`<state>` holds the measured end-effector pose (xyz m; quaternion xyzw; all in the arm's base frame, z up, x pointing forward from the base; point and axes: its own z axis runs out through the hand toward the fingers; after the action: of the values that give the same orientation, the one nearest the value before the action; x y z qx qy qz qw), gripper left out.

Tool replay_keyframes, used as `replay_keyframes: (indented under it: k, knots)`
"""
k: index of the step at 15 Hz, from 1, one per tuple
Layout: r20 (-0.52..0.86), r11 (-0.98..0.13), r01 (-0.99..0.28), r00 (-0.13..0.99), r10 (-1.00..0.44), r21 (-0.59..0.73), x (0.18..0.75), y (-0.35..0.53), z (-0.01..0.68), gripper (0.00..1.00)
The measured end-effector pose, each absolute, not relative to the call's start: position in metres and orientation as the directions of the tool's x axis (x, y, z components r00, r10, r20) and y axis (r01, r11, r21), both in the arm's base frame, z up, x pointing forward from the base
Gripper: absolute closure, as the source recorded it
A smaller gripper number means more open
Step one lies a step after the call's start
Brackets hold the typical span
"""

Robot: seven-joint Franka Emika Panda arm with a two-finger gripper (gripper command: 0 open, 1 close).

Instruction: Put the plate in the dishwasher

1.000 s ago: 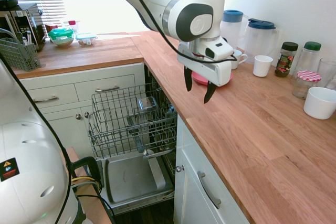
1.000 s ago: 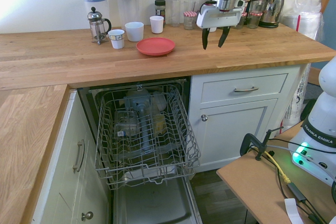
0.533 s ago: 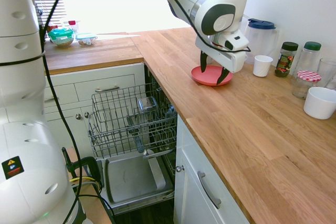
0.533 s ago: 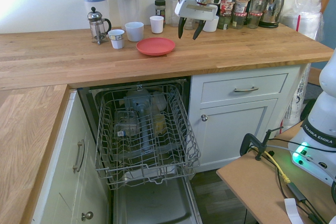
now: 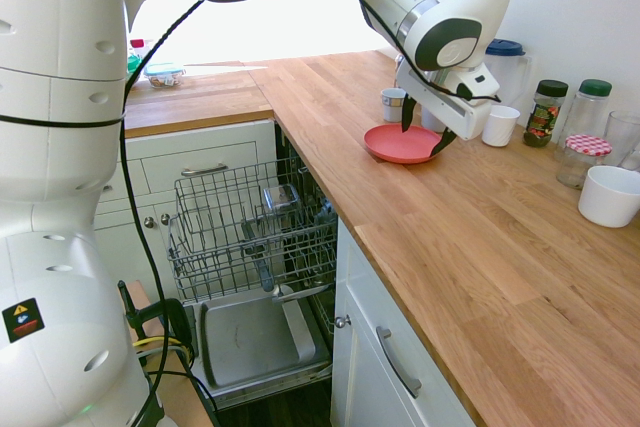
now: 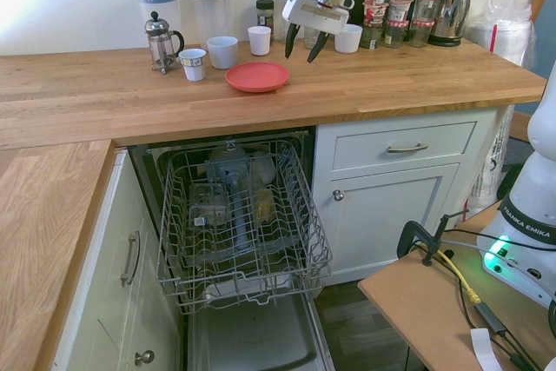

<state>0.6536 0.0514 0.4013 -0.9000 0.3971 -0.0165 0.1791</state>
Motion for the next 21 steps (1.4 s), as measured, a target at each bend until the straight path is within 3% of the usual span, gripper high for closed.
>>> replay_keyframes:
  k: [10,19,20,21]
  knots:
    - [-0.177,-0.602,-0.681,0.711,-0.681,-0.417,0.71,0.021,0.351,0.0]
    - [-0.269,-0.626,-0.651,0.754,-0.599,-0.429,0.725,0.027,0.346,0.0]
    - [-0.277,-0.629,-0.649,0.756,-0.593,-0.427,0.726,0.027,0.344,1.0]
    - [-0.283,-0.631,-0.648,0.759,-0.587,-0.426,0.728,0.029,0.342,1.0]
